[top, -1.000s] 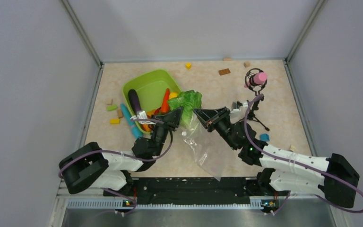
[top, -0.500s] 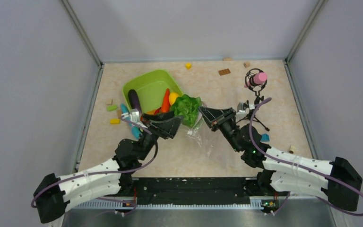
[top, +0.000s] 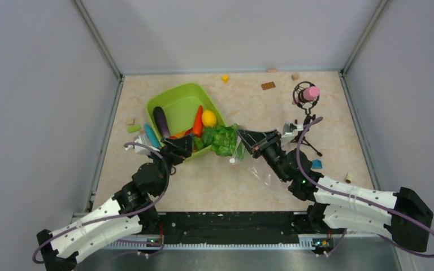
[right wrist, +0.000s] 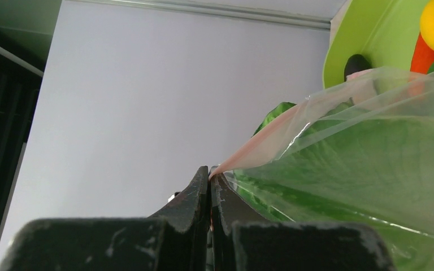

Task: Place the food in the zip-top bag and seal the zipper
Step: Place the fake vegetable in the zipper food storage bag.

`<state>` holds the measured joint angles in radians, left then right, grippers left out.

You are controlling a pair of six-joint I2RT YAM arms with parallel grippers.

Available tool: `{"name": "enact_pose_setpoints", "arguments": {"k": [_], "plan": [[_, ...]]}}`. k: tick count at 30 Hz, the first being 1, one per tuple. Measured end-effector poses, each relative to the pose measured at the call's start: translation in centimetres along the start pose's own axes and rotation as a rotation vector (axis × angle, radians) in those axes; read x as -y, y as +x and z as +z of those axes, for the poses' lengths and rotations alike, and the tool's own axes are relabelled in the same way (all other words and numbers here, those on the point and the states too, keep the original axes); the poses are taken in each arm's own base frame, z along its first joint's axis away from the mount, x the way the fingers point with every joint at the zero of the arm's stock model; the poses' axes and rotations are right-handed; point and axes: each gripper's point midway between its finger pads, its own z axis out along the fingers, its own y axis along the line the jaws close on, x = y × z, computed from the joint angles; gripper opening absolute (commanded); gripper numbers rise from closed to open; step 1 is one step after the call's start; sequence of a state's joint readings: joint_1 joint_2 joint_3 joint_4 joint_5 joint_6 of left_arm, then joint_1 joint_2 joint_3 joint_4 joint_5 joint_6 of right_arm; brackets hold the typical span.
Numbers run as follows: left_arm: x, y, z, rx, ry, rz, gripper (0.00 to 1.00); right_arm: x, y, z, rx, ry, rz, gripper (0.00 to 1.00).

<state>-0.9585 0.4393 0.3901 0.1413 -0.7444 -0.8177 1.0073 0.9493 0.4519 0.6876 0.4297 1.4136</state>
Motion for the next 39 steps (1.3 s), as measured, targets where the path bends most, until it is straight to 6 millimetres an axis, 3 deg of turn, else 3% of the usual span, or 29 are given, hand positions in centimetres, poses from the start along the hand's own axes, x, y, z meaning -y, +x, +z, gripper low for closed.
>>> {"name": "enact_pose_setpoints", "arguments": {"k": [4,8,12,21,26,33,39], "plan": [[-3.8,0.8,0.8,-0.027,-0.174,0.065,0.98,-0.1,0.5,-0.1,-0.029,-0.004,0.000,0.00],[-8.9,2.2,2.2,-0.098,-0.329,0.032,0.98,0.0,1.0,-0.3,-0.059,-0.005,-0.003,0.00],[-12.7,5.7,2.2,-0.222,-0.353,-0.102,0.98,0.2,1.6,-0.4,-0.091,-0.005,-0.005,0.00],[-6.5,9.4,0.8,-0.480,-0.028,-0.214,0.93,1.1,2.3,-0.3,-0.121,0.010,-0.037,0.00],[-5.5,10.2,-0.3,-0.556,0.025,-0.218,0.79,1.1,2.4,-0.2,-0.120,0.006,-0.040,0.00],[-5.0,9.8,-1.7,-0.570,0.048,-0.214,0.76,1.0,2.3,-0.1,-0.118,0.003,-0.062,0.00],[-5.9,9.9,-2.4,-0.556,0.038,-0.210,0.72,0.6,2.3,0.0,-0.116,-0.007,-0.067,0.00]]}}
